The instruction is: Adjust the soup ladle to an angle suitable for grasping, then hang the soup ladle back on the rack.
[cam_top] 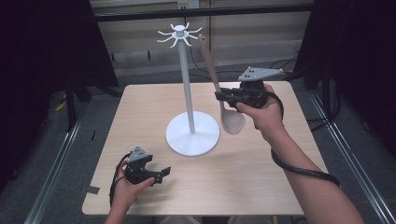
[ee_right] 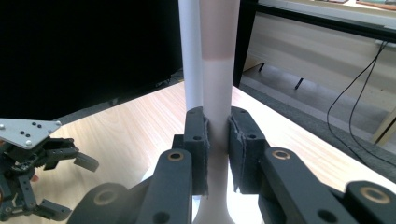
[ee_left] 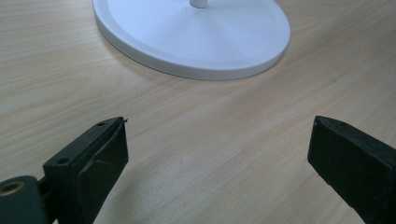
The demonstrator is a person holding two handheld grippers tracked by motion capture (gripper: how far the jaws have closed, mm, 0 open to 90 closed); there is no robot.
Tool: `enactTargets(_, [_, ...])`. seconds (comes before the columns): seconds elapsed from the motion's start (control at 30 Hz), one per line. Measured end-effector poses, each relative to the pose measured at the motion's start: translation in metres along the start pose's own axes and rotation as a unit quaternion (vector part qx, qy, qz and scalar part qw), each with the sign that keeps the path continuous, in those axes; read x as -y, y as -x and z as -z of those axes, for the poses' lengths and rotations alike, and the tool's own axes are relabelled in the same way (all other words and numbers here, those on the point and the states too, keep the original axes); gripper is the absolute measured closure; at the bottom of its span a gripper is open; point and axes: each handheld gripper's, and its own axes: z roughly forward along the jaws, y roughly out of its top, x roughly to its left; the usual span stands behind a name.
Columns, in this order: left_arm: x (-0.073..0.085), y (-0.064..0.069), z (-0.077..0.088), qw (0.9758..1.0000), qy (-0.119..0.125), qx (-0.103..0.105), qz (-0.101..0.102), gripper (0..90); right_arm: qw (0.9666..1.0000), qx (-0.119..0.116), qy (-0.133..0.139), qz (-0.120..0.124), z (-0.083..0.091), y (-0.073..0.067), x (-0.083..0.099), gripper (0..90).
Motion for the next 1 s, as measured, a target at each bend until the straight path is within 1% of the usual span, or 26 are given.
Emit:
enactTargets(0.2, [0.000, -0.001, 0.001, 1.0000, 0.001, -0.001, 0.002, 5.0, 0.9999, -0.007, -0.002, -0.016, -0.011, -0.003, 0.000, 78.5])
enactTargets(0.33, [0.001, -0.002, 0.002, 1.0000, 0.002, -0.004, 0.002, 5.1, 0.9998, -0.009, -0.002, -0.019, -0.017, -0.004, -0.001, 78.1])
enactTargets(0.4, [0.001, -0.001, 0.002, 0.9999, 0.006, -0.002, 0.008, 5.0, 0.9997, -0.010, -0.004, -0.021, -0.020, -0.005, -0.001, 77.8])
enactTargets(0.53, [-0.001, 0.001, 0.003, 0.9999, 0.009, -0.005, 0.007, 5.0, 0.9996, -0.011, -0.009, -0.024, -0.025, -0.005, 0.001, 76.3])
enactTargets(0.6, [0.000, 0.000, 0.001, 1.0000, 0.003, -0.003, 0.004, 5.0, 0.9996, -0.010, -0.008, -0.026, -0.026, -0.005, 0.003, 75.7])
enactTargets(0.63, [0.001, -0.001, 0.000, 1.0000, 0.001, -0.001, 0.008, 5.1, 0.9995, -0.009, -0.012, -0.026, -0.027, -0.005, 0.003, 75.8])
enactTargets(0.67, [0.001, -0.001, 0.000, 1.0000, 0.000, -0.001, 0.009, 5.0, 0.9996, -0.010, -0.013, -0.025, -0.028, -0.005, 0.004, 75.8])
enactTargets(0.7, [0.000, -0.002, 0.000, 1.0000, -0.001, -0.004, 0.006, 5.0, 0.9996, -0.010, -0.014, -0.024, -0.028, -0.004, 0.004, 75.8])
enactTargets(0.73, [-0.001, -0.001, 0.000, 0.9999, 0.006, -0.003, 0.010, 5.0, 0.9996, -0.009, -0.015, -0.023, -0.029, -0.004, 0.004, 75.6])
enactTargets(0.8, [-0.002, -0.001, 0.001, 0.9999, 0.009, 0.000, 0.010, 5.0, 0.9996, -0.005, -0.017, -0.024, -0.028, -0.003, 0.005, 73.7])
enactTargets(0.83, [-0.002, -0.001, 0.001, 1.0000, 0.004, -0.001, 0.004, 5.1, 0.9995, -0.006, -0.016, -0.025, -0.028, -0.003, 0.006, 71.6])
enactTargets(0.9, [-0.002, 0.001, -0.001, 1.0000, 0.003, 0.000, 0.006, 5.0, 0.9993, -0.004, -0.022, -0.030, -0.027, -0.003, 0.009, 64.7])
enactTargets(1.0, [-0.003, 0.001, -0.002, 1.0000, 0.003, 0.001, 0.003, 5.0, 0.9991, -0.002, -0.033, -0.026, -0.024, -0.003, 0.012, 57.9])
